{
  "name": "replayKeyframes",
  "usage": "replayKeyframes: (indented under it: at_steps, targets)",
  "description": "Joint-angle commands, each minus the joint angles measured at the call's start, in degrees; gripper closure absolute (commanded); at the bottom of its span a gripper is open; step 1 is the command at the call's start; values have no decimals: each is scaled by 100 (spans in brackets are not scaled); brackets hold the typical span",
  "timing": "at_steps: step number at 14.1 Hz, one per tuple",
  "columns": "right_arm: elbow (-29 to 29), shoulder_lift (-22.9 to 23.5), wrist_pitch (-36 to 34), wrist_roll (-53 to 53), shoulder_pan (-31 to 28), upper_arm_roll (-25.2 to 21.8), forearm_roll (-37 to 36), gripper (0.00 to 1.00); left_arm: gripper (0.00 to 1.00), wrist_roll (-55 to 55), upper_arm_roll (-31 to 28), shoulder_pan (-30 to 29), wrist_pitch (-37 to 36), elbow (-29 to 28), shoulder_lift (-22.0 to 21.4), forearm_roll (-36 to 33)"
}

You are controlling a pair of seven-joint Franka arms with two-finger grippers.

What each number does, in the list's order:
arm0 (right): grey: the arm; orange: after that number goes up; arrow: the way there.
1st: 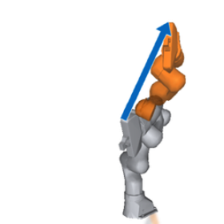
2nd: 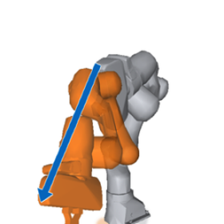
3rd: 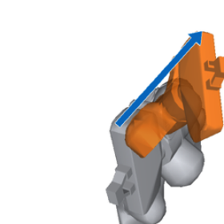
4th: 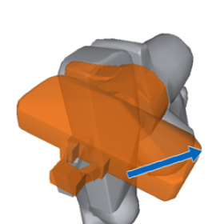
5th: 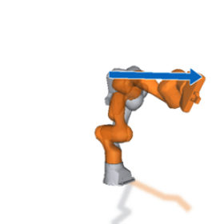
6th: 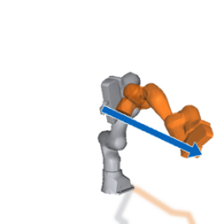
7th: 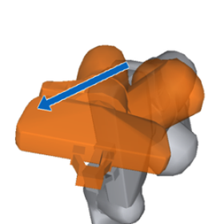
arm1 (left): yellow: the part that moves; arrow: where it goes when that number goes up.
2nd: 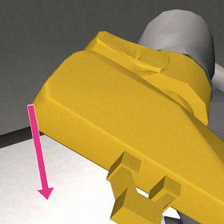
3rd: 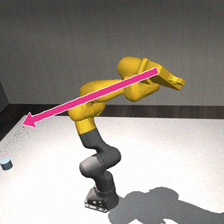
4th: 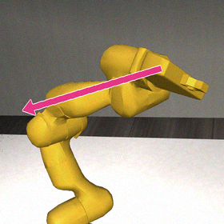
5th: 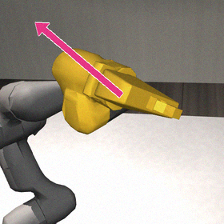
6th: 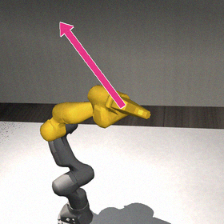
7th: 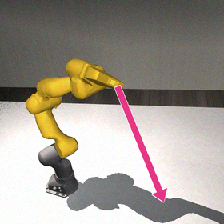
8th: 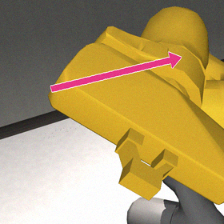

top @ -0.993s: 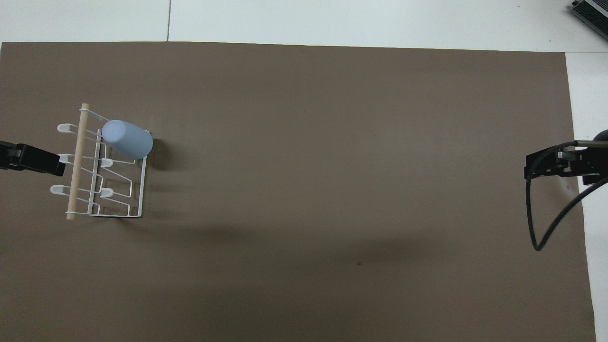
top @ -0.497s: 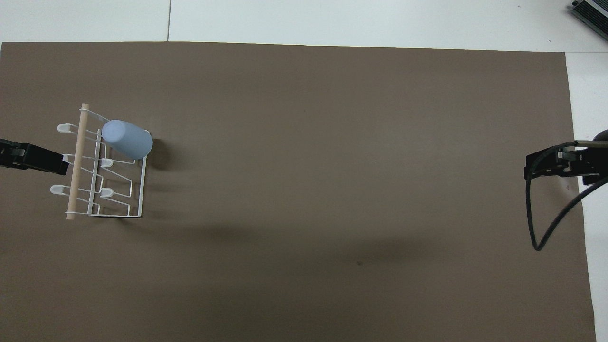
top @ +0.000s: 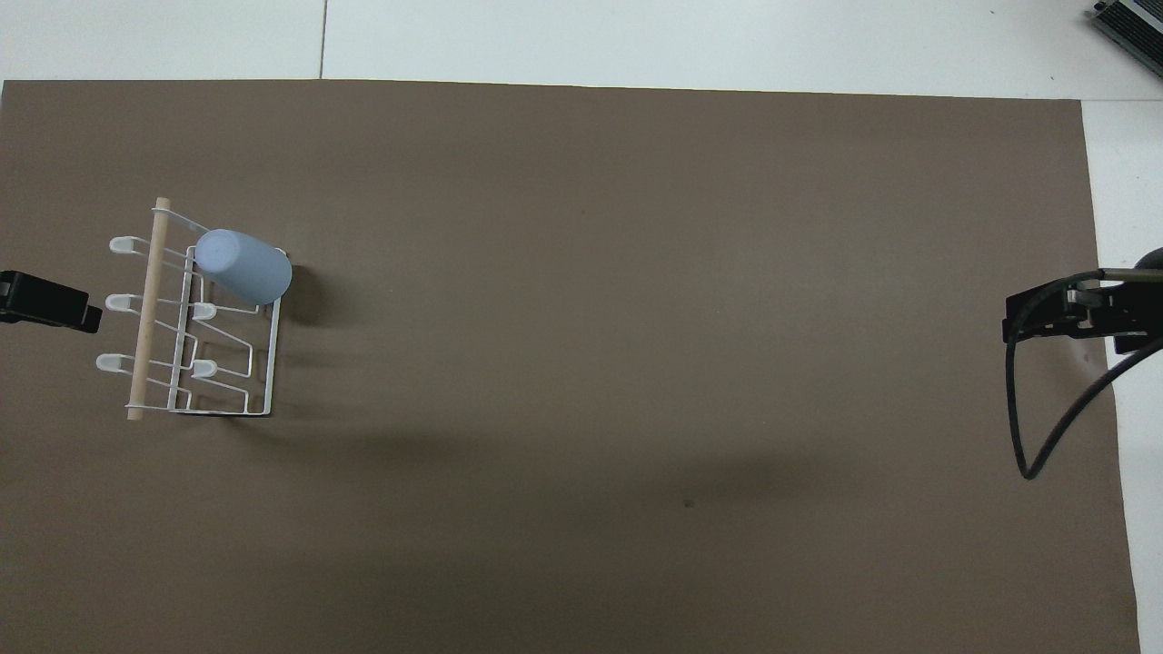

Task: Hang cup on cup holder

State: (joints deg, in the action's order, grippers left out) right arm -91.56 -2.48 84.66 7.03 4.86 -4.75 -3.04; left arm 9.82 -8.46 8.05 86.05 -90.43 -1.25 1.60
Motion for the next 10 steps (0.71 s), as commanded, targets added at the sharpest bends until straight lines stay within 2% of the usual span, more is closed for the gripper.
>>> replayKeyframes:
  at_steps: [1, 4, 10]
  targets:
    - [-126, -121, -11, 35, -46, 27, 14, 0, 0, 72, -60, 57, 52, 114, 81, 24]
    - [-126, -121, -11, 35, -46, 27, 14, 0, 0, 55, 274, -145, -44, 526, 309, 33]
    - [-126, -121, -11, 35, -46, 27, 14, 0, 0, 72, 274, -181, -53, 544, 292, 16]
